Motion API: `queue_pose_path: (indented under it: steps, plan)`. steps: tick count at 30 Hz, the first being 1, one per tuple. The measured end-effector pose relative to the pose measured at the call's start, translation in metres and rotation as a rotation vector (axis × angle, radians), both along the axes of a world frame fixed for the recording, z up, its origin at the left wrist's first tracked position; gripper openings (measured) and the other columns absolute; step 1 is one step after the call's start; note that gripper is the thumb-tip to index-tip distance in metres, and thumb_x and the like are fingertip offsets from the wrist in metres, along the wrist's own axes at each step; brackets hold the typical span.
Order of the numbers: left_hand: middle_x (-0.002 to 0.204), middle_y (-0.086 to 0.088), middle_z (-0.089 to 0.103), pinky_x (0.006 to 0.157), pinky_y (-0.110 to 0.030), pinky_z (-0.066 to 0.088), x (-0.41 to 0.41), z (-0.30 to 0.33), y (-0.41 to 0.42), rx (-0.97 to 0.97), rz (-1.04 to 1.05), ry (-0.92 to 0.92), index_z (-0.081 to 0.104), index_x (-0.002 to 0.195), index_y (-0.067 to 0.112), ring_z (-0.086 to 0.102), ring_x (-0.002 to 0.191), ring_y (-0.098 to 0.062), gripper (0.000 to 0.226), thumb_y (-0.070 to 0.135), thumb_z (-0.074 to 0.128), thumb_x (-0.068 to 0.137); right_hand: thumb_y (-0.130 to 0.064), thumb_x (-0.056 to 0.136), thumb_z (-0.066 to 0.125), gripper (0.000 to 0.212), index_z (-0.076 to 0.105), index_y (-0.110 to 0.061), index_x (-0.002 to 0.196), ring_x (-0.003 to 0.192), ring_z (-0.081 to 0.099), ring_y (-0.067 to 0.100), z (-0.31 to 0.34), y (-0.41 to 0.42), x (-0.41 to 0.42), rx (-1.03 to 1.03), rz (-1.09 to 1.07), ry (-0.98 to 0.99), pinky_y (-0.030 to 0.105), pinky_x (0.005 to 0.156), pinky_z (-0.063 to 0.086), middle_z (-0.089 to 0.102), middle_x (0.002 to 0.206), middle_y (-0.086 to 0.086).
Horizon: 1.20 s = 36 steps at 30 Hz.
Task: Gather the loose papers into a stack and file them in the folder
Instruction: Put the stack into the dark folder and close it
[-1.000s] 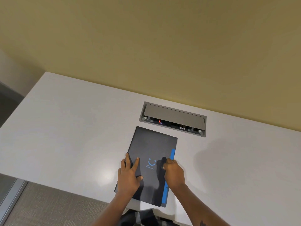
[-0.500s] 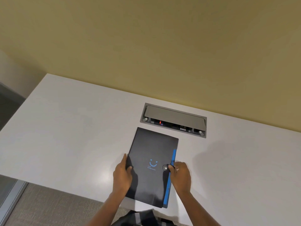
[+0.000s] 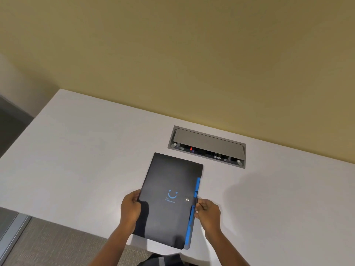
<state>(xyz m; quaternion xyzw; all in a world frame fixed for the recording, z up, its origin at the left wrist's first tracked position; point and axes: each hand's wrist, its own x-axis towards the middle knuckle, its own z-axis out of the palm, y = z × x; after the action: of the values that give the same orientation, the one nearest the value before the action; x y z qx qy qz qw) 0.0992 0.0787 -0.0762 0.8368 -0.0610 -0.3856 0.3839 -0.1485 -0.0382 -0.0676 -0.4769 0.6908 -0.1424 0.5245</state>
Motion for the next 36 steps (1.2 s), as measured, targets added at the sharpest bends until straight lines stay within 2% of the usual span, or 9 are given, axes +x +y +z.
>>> queue_pose_path:
  steps: [5, 11, 16, 20, 24, 27, 31, 34, 36]
  plan:
    - [0.110, 0.002, 0.068, 0.102, -0.035, 0.047, 0.045, 0.006, 0.025, 0.029, 0.052, -0.065, 0.068, 0.124, 0.011, 0.062, 0.110, -0.022, 0.059, -0.017, 0.036, 0.083, -0.001, 0.098, 0.067, 0.035, 0.073, -0.029, 0.078, 0.086, 0.078, 0.028, 0.008, 0.005, 0.053, 0.009, 0.095, -0.057, 0.029, 0.072, 0.067, 0.078, 0.092, 0.010]
    - [0.120, -0.009, 0.072, 0.103, -0.044, 0.050, 0.113, 0.010, 0.036, 0.091, 0.059, -0.171, 0.069, 0.124, 0.010, 0.064, 0.116, -0.034, 0.060, -0.014, 0.038, 0.078, -0.009, 0.099, 0.069, 0.011, 0.080, -0.008, 0.100, 0.094, 0.077, 0.030, 0.014, -0.009, 0.134, 0.093, 0.256, -0.118, 0.041, 0.089, 0.067, 0.079, 0.101, 0.014]
    - [0.099, -0.002, 0.074, 0.082, -0.037, 0.049, 0.158, 0.013, 0.004, 0.059, -0.009, -0.234, 0.074, 0.102, 0.025, 0.066, 0.097, -0.032, 0.058, -0.011, 0.039, 0.075, -0.012, 0.098, 0.073, 0.018, 0.077, -0.012, 0.115, 0.104, 0.076, 0.025, 0.017, -0.037, 0.182, 0.131, 0.312, -0.177, 0.038, 0.097, 0.064, 0.079, 0.111, 0.009]
    - [0.120, -0.014, 0.071, 0.083, -0.034, 0.044, 0.185, 0.015, -0.039, 0.041, -0.026, -0.277, 0.069, 0.123, 0.010, 0.060, 0.095, -0.026, 0.054, -0.012, 0.042, 0.081, -0.015, 0.096, 0.074, 0.022, 0.070, -0.029, 0.112, 0.108, 0.071, 0.021, 0.018, -0.064, 0.208, 0.095, 0.293, -0.241, 0.019, 0.081, 0.059, 0.074, 0.108, -0.007]
    - [0.133, -0.016, 0.065, 0.091, -0.038, 0.047, 0.206, 0.020, -0.082, 0.003, -0.066, -0.254, 0.059, 0.135, 0.008, 0.060, 0.120, -0.038, 0.055, -0.010, 0.043, 0.086, -0.019, 0.095, 0.076, 0.051, 0.056, -0.021, 0.142, 0.118, 0.061, 0.020, 0.017, -0.085, 0.224, 0.084, 0.283, -0.198, 0.029, 0.096, 0.053, 0.061, 0.141, 0.002]
    - [0.142, -0.016, 0.059, 0.104, -0.045, 0.047, 0.219, 0.022, -0.109, 0.002, -0.099, -0.229, 0.052, 0.142, 0.008, 0.056, 0.128, -0.038, 0.055, -0.007, 0.043, 0.090, -0.020, 0.093, 0.079, 0.046, 0.057, -0.026, 0.134, 0.114, 0.058, 0.015, 0.015, -0.098, 0.229, 0.072, 0.286, -0.206, 0.025, 0.089, 0.050, 0.059, 0.147, 0.004]
    - [0.146, -0.017, 0.056, 0.108, -0.048, 0.046, 0.226, 0.023, -0.133, -0.004, -0.144, -0.235, 0.049, 0.145, 0.007, 0.053, 0.132, -0.039, 0.052, -0.006, 0.044, 0.094, -0.019, 0.092, 0.080, 0.043, 0.056, -0.031, 0.126, 0.116, 0.055, 0.012, 0.011, -0.111, 0.232, 0.082, 0.284, -0.230, 0.011, 0.074, 0.050, 0.057, 0.151, 0.003]
    - [0.147, -0.017, 0.054, 0.110, -0.050, 0.045, 0.230, 0.022, -0.141, 0.002, -0.177, -0.241, 0.048, 0.145, 0.007, 0.052, 0.133, -0.040, 0.048, -0.004, 0.046, 0.098, -0.019, 0.092, 0.081, 0.045, 0.057, -0.030, 0.128, 0.119, 0.053, 0.011, 0.007, -0.116, 0.234, 0.088, 0.281, -0.245, 0.018, 0.084, 0.051, 0.055, 0.153, 0.003]
    - [0.148, -0.017, 0.053, 0.111, -0.050, 0.044, 0.232, 0.022, -0.145, 0.007, -0.188, -0.237, 0.047, 0.146, 0.007, 0.051, 0.134, -0.040, 0.048, -0.002, 0.046, 0.099, -0.020, 0.092, 0.081, 0.044, 0.057, -0.033, 0.126, 0.119, 0.053, 0.012, 0.008, -0.118, 0.235, 0.091, 0.286, -0.252, 0.012, 0.077, 0.050, 0.054, 0.153, 0.002]
